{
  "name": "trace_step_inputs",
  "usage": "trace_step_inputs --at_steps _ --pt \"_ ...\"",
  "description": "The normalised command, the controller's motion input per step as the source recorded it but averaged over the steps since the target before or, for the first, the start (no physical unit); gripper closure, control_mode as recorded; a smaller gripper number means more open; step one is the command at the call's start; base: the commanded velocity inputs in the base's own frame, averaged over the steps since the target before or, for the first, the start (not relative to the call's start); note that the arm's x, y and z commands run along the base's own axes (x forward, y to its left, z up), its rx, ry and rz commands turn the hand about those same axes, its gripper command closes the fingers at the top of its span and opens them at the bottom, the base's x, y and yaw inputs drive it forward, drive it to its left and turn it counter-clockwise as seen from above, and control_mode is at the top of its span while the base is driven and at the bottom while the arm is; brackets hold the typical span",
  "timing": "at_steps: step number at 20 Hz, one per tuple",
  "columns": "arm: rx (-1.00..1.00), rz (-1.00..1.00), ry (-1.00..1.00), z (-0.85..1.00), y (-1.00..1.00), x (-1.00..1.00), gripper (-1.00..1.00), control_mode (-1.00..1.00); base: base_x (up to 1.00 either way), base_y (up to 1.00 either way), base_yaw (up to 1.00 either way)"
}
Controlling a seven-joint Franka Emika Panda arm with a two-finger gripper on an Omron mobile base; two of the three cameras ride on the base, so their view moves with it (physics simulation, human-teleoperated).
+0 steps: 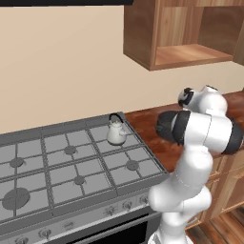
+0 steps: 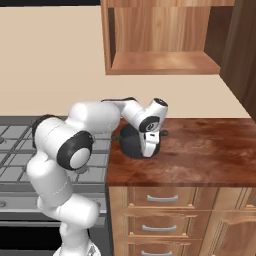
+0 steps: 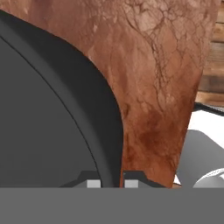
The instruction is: Pick the kettle from the cabinet and place it on a stove burner. Then pick the pot from the counter and place it on another stove burner. Finally, turn both burners on.
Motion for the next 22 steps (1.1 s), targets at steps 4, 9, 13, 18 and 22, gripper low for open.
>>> trace_step_inputs --at_steps 4,9,13,18,22 --pt "-0.04 0.01 0.00 0.11 0.51 -0.26 1.00 -1.00 0.00 0.00 0.00" --pt "-0.04 0.01 0.00 0.07 0.50 -0.25 1.00 -1.00 0.00 0.00 0.00" --pt "-0.03 0.01 0.00 0.05 0.48 -0.25 1.00 -1.00 0.00 0.00 0.00" --pt "-0.03 0.03 0.00 0.01 0.49 -0.24 1.00 -1.00 0.00 0.00 0.00" --pt "-0.03 0.03 0.00 0.00 0.51 -0.23 1.00 -1.00 0.00 0.00 0.00"
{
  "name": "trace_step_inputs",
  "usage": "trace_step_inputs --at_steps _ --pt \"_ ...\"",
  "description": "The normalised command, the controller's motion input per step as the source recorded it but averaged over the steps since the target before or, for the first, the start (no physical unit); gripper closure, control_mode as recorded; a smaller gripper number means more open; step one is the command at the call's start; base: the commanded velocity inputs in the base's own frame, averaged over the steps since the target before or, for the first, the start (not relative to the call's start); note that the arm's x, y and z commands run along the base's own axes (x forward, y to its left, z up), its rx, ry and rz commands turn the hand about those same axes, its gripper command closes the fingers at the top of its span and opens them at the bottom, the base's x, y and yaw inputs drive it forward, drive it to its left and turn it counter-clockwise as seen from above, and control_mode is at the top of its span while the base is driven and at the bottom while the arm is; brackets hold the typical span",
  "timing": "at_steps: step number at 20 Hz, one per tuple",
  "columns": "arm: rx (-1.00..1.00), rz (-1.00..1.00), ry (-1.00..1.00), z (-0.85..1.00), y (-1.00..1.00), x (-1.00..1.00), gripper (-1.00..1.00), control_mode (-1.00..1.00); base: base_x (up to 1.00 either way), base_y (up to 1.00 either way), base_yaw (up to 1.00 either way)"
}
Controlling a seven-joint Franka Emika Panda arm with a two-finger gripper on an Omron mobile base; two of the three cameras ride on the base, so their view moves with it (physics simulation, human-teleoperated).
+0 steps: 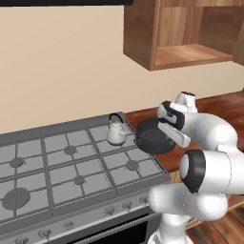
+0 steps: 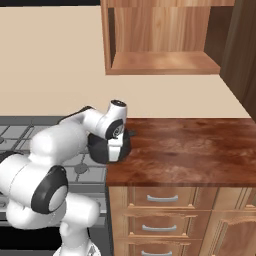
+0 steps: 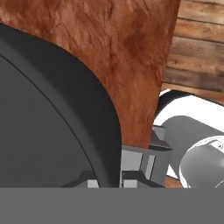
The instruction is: Pick the kettle from the cabinet and place it on a stove burner. Then pick the pot from the counter and place it on another stove burner. Finally, turn both burners on.
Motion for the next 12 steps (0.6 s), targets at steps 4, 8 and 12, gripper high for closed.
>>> trace_step_inputs --at_steps 4,8,12 --pt "-0.03 0.03 0.00 0.00 0.49 -0.22 1.00 -1.00 0.00 0.00 0.00" --pt "-0.02 0.04 0.00 0.00 0.48 -0.16 1.00 -1.00 0.00 0.00 0.00" --pt "-0.01 0.04 0.00 0.00 0.47 -0.11 1.00 -1.00 0.00 0.00 0.00"
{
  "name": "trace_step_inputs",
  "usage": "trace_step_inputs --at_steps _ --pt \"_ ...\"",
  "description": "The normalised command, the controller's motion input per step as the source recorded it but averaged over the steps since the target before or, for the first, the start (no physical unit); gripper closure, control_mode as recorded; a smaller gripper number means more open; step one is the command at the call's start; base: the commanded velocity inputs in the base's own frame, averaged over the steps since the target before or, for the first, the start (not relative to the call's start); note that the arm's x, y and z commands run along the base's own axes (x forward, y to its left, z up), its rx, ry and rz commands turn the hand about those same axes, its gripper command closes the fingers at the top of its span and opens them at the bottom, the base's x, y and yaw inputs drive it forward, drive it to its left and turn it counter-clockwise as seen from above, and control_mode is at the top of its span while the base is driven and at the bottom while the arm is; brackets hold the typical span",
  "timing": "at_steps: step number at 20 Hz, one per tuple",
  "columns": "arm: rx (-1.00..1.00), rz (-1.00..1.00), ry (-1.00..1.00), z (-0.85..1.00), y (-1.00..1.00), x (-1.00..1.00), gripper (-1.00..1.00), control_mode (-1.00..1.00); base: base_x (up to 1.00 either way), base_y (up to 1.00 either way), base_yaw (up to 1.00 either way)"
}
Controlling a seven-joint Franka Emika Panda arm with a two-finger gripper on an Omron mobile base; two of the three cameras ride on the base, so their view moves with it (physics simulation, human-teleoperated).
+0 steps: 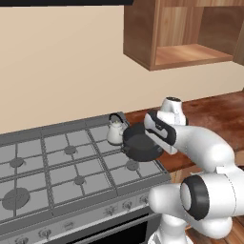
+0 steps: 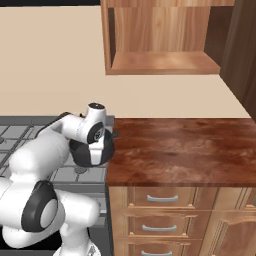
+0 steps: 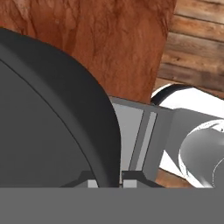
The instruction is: Pick the kettle from the cabinet and place it on a stove burner. Then pick the pot from the counter and place it on another stove burner. Finally, turn both burners on.
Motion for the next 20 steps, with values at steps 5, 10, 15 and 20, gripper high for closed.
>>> trace_step_inputs --at_steps 5,10,15,20 --pt "0.00 0.04 0.03 0.00 0.45 0.00 1.00 -1.00 0.00 0.00 0.00" --pt "0.00 0.05 0.07 -0.10 0.25 0.00 1.00 -1.00 0.00 0.00 0.00" --pt "0.00 0.05 0.03 -0.24 0.04 0.00 1.00 -1.00 0.00 0.00 0.00" --pt "0.01 0.05 0.05 -0.23 0.00 0.00 1.00 -1.00 0.00 0.00 0.00"
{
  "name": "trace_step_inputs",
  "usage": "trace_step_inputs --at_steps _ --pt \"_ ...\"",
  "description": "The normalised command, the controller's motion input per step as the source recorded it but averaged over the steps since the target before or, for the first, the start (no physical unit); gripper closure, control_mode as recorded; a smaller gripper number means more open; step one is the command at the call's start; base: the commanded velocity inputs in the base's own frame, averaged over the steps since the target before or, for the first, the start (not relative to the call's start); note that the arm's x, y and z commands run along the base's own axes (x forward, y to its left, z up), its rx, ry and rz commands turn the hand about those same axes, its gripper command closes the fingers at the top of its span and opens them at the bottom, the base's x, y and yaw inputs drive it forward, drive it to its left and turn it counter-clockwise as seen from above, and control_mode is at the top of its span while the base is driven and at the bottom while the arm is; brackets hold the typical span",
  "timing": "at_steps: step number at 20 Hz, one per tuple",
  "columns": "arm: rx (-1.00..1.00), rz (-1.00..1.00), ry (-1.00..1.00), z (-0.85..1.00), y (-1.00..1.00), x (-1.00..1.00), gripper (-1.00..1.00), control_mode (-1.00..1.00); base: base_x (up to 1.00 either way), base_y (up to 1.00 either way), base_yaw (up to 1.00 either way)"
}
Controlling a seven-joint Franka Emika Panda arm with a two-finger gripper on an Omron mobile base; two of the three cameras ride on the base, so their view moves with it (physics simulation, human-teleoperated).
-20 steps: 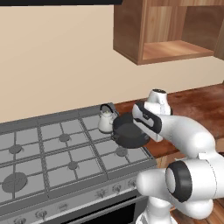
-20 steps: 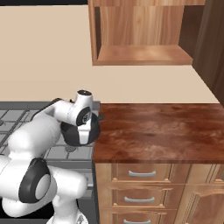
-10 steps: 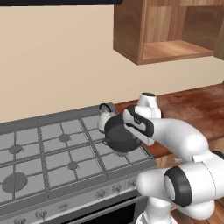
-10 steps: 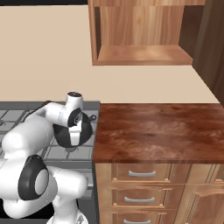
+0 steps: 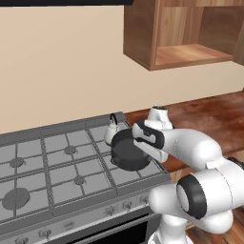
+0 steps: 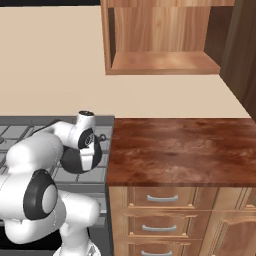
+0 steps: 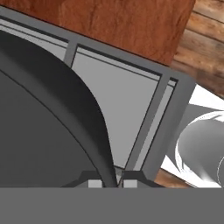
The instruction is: Pick the kettle from the cabinet and place it on a stove burner. Then pick the pot from the counter and place it on another stove burner. Finally, turn both burners on.
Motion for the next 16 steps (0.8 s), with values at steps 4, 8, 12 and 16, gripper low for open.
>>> trace_step_inputs --at_steps 4,8,12,16 --pt "0.02 0.04 0.03 -0.11 0.00 -0.01 1.00 -1.00 0.00 0.00 0.00" --pt "0.02 0.03 0.05 -0.08 0.03 0.00 1.00 -1.00 0.00 0.00 0.00" --pt "0.02 0.01 0.05 -0.12 0.04 0.05 1.00 -1.00 0.00 0.00 0.00" --pt "0.02 0.02 0.03 -0.15 0.06 0.10 1.00 -1.00 0.00 0.00 0.00"
